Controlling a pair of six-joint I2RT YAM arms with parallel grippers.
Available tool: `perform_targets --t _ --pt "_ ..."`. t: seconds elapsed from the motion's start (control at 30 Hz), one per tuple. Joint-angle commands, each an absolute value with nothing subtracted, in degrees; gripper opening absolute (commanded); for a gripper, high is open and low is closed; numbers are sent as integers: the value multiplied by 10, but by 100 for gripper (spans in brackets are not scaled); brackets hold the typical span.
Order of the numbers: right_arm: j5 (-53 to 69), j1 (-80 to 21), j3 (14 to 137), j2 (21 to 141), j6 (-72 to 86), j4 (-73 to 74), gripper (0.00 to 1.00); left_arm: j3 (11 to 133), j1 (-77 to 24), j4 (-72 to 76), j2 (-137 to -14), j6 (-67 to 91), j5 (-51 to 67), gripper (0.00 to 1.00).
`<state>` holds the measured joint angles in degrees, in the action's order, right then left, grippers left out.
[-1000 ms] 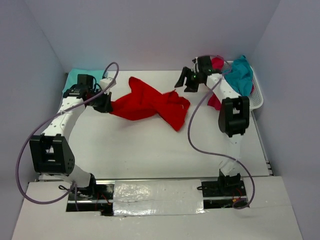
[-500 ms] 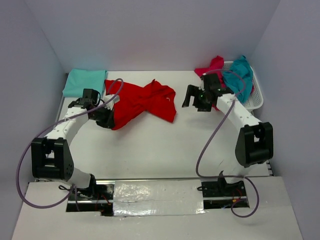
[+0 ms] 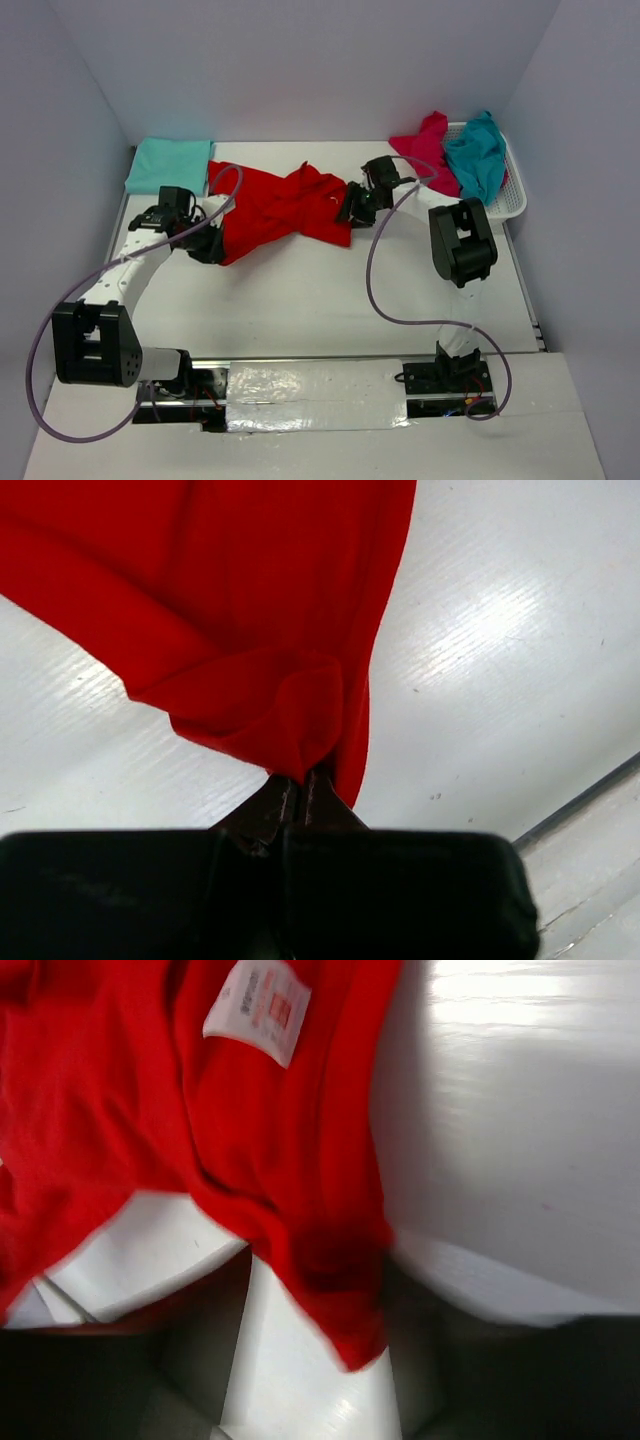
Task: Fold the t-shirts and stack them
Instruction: Flatten out the tshirt
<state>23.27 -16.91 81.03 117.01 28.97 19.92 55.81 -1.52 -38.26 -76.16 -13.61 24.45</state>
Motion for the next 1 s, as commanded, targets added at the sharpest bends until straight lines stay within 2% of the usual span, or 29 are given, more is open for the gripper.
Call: perform_targets --t 0.0,0.03,0.07,0.2,0.47,0.5,0.63,0.77,0.87,0.97 --pt "304 -185 797 1172 326 145 21 585 -4 -372 -745 -138 245 0" --pt "312 -184 797 1159 330 141 5 605 -3 -371 -745 -137 242 0" --pt "322 -183 807 1151 328 148 0 619 -2 -371 -745 -137 236 0" --pt "326 -178 818 1060 291 207 0 717 18 -412 -737 -156 202 0" --pt "299 -199 685 651 304 277 0 871 18 -514 -638 -210 176 0" --pt "288 -203 683 582 309 288 0 881 19 -521 -615 -207 171 0" --pt "238 -207 741 468 309 376 0 979 19 -569 -593 -204 176 0" --pt "221 -207 822 468 294 437 0 1037 19 -557 -613 -179 186 0" --pt "222 -205 857 516 280 433 0 1055 19 -528 -685 -158 200 0" --pt "214 -179 916 618 242 424 0 1093 19 -496 -762 -136 200 0"
